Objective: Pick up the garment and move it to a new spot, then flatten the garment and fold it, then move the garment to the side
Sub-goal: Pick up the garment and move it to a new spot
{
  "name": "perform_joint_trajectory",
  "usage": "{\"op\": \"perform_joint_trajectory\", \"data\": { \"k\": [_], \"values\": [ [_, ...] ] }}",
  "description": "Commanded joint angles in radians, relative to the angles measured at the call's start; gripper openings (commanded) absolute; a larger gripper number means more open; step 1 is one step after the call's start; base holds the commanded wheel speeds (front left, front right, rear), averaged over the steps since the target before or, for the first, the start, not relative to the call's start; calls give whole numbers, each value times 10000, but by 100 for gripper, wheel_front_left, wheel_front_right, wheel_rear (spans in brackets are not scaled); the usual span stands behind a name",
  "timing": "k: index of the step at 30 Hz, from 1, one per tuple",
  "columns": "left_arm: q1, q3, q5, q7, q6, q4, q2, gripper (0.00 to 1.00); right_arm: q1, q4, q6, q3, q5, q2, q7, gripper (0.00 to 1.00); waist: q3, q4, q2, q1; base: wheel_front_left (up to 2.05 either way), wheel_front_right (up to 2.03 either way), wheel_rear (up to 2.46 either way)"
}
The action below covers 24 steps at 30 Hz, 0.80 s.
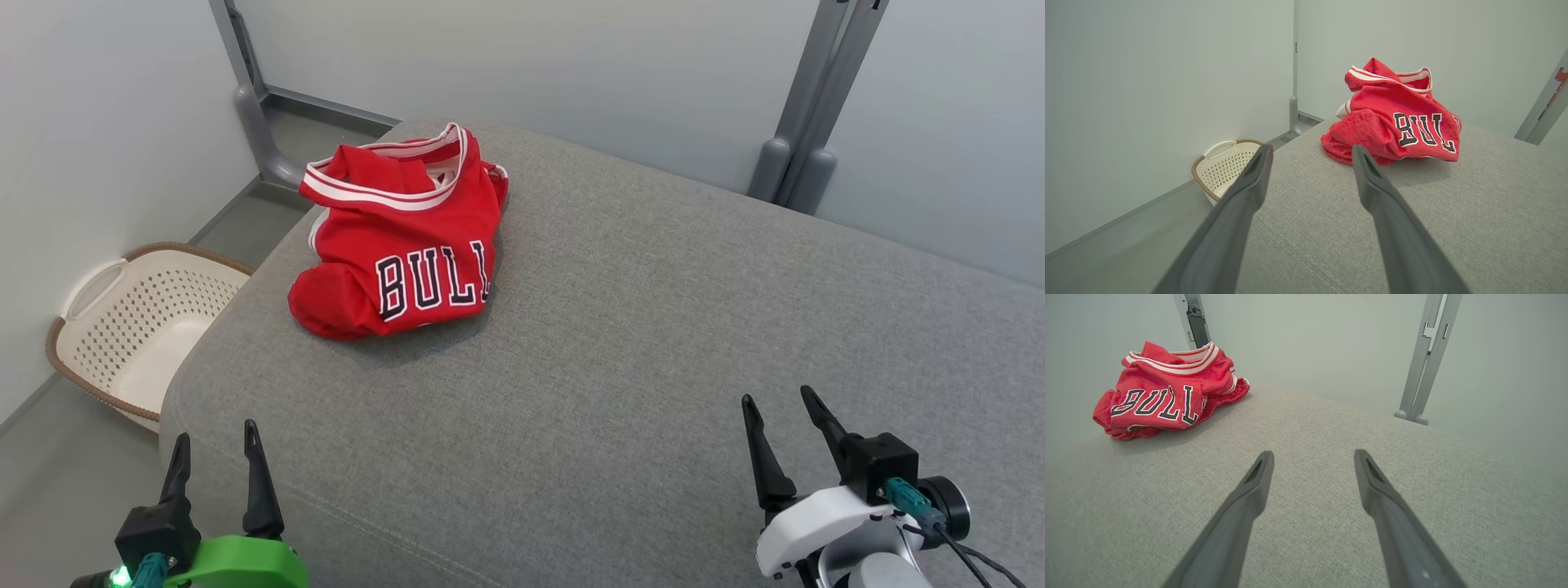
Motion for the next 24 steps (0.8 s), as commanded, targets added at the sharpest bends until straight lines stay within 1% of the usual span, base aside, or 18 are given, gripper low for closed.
{"op": "perform_joint_trajectory", "data": {
  "k": [1,6,8,10,13,16,19,24],
  "values": [
    [60,69,36,-7,10,-9,46,100,-23,26,-6,11,-17,-49,-31,100,17,12,0,0,0,0,0],
    [-14,91,51,-7,-23,77,46,100,4,16,-6,-28,-13,-49,-31,100,35,19,0,0,0,0,0],
    [-126,141,-138,-7,103,139,46,100,46,-1,-6,-41,-3,-49,-31,100,39,21,0,0,0,0,0],
    [-339,108,-386,-7,112,272,46,100,102,-23,-6,-35,-8,-49,-31,100,38,14,0,0,0,0,0],
    [-1243,-16,-392,-7,78,1082,46,100,178,-55,-6,-78,-161,-51,-31,100,119,-24,0,0,0,0,0],
    [-2381,-112,-377,-5,-45,2292,67,100,210,-100,-6,-121,-342,-49,-31,100,227,-83,0,0,0,0,0],
    [-3511,-66,-587,188,-191,3544,173,100,35,-193,-6,39,-606,-48,-26,100,529,-432,0,0,0,0,0],
    [-5282,184,-1090,1010,-402,5399,368,100,-232,-536,-8,288,-1070,-54,252,100,1276,-1207,0,0,0,0,0]
  ]
}}
